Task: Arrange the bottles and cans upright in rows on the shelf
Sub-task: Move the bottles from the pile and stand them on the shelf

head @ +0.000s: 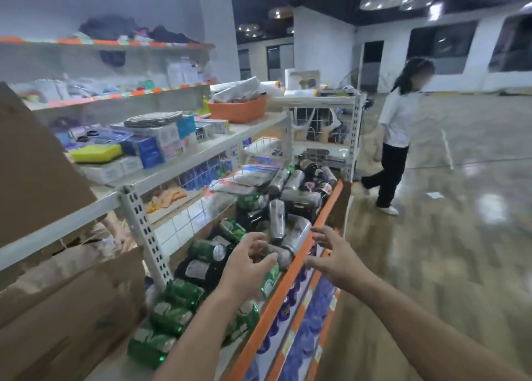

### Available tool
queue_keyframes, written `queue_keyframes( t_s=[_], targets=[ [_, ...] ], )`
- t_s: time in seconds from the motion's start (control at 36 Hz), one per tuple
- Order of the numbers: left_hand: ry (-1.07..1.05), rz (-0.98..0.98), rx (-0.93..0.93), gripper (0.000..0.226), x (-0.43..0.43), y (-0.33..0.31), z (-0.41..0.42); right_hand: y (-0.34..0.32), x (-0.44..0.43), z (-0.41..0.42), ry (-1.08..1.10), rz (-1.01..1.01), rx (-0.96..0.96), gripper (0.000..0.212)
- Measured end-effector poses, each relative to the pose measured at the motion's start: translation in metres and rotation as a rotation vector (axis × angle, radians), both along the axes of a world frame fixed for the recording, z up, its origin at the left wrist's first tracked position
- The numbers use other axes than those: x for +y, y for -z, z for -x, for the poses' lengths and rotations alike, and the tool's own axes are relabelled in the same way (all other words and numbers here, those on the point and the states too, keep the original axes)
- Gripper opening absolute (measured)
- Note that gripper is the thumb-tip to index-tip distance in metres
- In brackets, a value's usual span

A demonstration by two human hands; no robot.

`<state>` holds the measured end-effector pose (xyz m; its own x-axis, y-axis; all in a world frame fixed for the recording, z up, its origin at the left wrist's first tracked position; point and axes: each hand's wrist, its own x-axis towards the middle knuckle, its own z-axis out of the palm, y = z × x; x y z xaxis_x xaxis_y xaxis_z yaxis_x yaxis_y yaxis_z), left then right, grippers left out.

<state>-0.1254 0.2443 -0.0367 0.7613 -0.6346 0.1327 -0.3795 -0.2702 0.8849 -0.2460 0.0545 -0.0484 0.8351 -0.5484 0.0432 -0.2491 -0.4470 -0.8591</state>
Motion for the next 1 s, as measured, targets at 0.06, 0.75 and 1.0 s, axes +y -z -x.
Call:
queue_keyframes(
  t_s=[0.06,0.75,1.0],
  targets=[
    [0.035,-0.005,-0.002,0.038,-0.024,-0.003,-0.019,-0.006,-0.018,-0.014,0.027,0.005,0.001,0.072],
    [-0.024,-0.038,-0.002,0.040,-0.361,-0.015,-0.126,-0.037,-0.354,-0.105,0.032,-0.036,0.013,0.054],
    [-0.118,-0.100,0.005,0.040,-0.439,-0.001,-0.167,-0.023,-0.442,-0.167,-0.084,0.000,0.103,0.058]
  ],
)
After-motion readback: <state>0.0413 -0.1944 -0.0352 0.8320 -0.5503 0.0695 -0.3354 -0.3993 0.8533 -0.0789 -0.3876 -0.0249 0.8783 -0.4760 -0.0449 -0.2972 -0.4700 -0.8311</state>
